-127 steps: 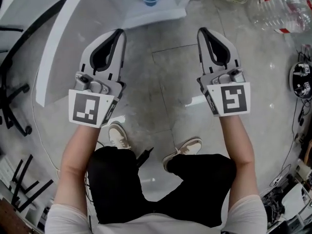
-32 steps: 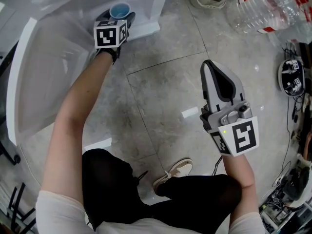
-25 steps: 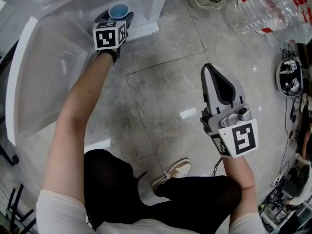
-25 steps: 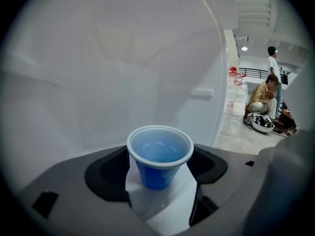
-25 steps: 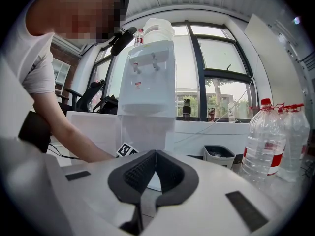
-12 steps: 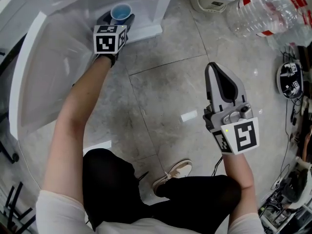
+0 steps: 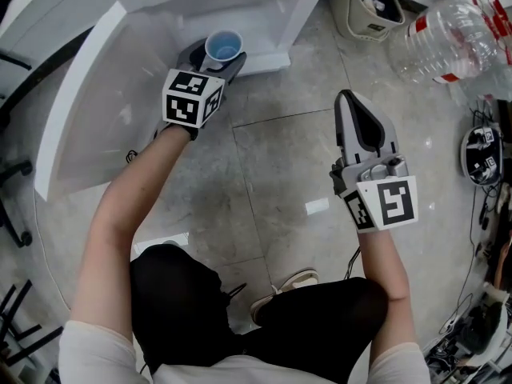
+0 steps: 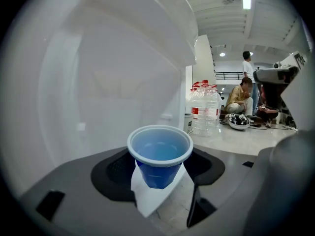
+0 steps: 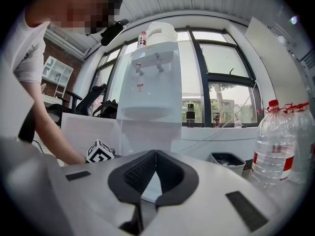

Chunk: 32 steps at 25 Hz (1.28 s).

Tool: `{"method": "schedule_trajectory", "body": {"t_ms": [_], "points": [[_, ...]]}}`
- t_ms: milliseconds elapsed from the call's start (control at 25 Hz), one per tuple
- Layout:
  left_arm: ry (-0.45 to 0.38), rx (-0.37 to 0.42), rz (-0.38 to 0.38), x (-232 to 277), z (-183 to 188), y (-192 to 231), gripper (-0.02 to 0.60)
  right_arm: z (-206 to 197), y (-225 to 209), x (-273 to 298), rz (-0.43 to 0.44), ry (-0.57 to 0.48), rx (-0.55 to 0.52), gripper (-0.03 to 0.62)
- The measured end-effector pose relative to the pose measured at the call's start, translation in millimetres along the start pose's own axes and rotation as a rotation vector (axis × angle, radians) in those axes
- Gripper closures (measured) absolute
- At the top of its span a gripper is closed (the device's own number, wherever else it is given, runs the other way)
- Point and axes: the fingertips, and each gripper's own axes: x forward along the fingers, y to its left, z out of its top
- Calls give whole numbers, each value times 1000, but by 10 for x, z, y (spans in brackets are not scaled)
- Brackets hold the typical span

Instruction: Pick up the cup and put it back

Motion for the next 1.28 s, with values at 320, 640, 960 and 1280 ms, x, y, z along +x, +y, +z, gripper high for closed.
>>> {"method": "schedule_trajectory", "body": {"t_ms": [320, 640, 960, 1280], "points": [[-36, 14, -67, -509, 329, -216, 262, 50, 90, 299, 16, -40, 25, 574], [-52, -3, -99, -1146, 472, -294, 262, 22, 9, 323, 3, -41, 34, 574], [-71, -46, -47, -1795, 432, -236, 262, 6, -241, 167, -51, -38, 37, 574], [-116, -111, -35, -2351, 615, -231, 262, 33, -309, 122, -65, -55, 48, 574]]}}
